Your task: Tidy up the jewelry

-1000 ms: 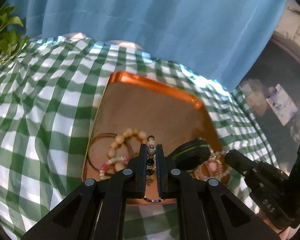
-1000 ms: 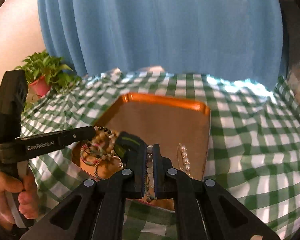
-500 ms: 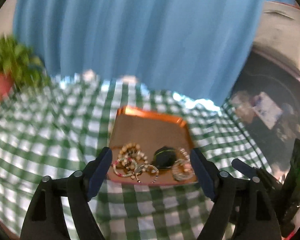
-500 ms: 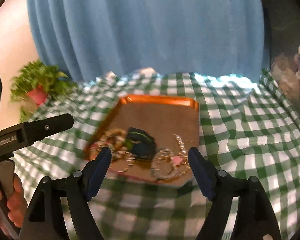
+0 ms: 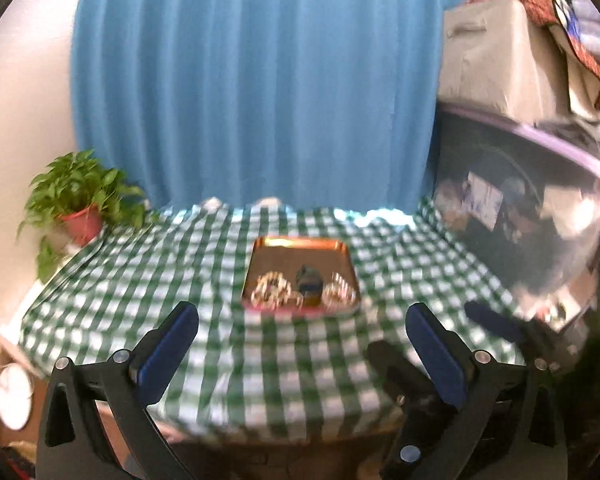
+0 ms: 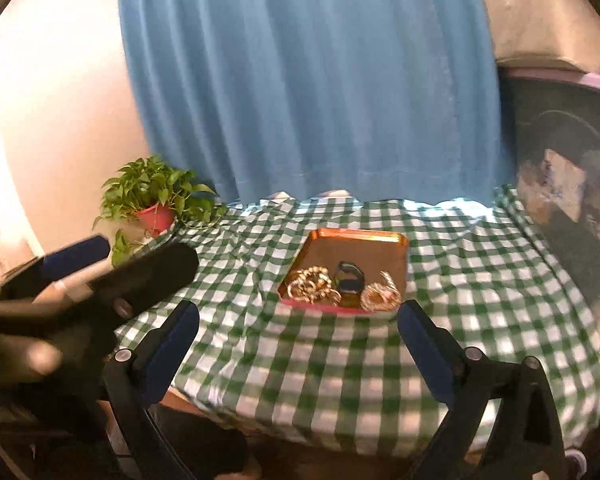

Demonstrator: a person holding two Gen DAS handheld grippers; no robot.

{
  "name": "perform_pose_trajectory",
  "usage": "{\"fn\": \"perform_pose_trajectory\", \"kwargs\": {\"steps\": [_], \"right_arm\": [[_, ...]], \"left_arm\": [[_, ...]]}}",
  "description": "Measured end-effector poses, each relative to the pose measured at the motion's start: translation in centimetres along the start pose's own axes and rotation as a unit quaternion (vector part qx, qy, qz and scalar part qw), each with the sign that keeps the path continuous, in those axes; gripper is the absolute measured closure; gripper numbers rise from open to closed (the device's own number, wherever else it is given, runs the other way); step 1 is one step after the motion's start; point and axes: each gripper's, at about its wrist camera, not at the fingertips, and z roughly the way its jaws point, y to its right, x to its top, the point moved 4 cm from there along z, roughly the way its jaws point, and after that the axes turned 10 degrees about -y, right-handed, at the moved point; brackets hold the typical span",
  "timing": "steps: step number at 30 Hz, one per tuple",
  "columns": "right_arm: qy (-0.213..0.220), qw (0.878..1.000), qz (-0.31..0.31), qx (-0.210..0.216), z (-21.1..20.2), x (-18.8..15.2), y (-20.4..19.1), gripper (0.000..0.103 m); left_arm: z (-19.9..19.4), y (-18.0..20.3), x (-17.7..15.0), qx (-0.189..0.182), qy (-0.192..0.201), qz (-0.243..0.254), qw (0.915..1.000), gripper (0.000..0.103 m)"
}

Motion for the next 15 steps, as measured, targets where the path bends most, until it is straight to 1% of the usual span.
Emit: {"fn": "perform_pose_trajectory", "kwargs": {"steps": [4,5,7,9,12,15], "right_arm": [[-0.008,0.999,-0.014,-0.052,-2.3,-2.6,-1.3,0.004],[-0.015,0.998,-0.012,-0.055,-2.6,-3.3,-1.6,0.004],[-0.027,0.998,0.007,-0.055,-3.1,-4.8,-1.7,0.004],[-0.041,0.998,0.019,-0.052,-3.2,-5.7,-1.6,0.005],[-0.056,0.997,0.029,-0.048,-3.4,-6.8,-1.9,0.007],[-0.063,0.997,0.038,-0.034,-3.4,-7.1,-2.0,0.007]], "left_arm": [[-1.8,1.0,-3.1,0.003,-0.02,0.006,0.9998,0.0],[-2.0,1.0,-3.9,0.006,-0.043,0.002,0.999,0.0],[-2.1,1.1,-5.0,0.009,-0.074,-0.003,0.9972,0.0],[-2.0,1.3,-5.8,0.011,-0.09,0.008,0.9958,0.0],[-2.5,1.4,-6.4,0.023,-0.094,0.015,0.9952,0.0],[-3.3,1.3,-6.7,0.042,-0.079,0.01,0.9959,0.0]]}}
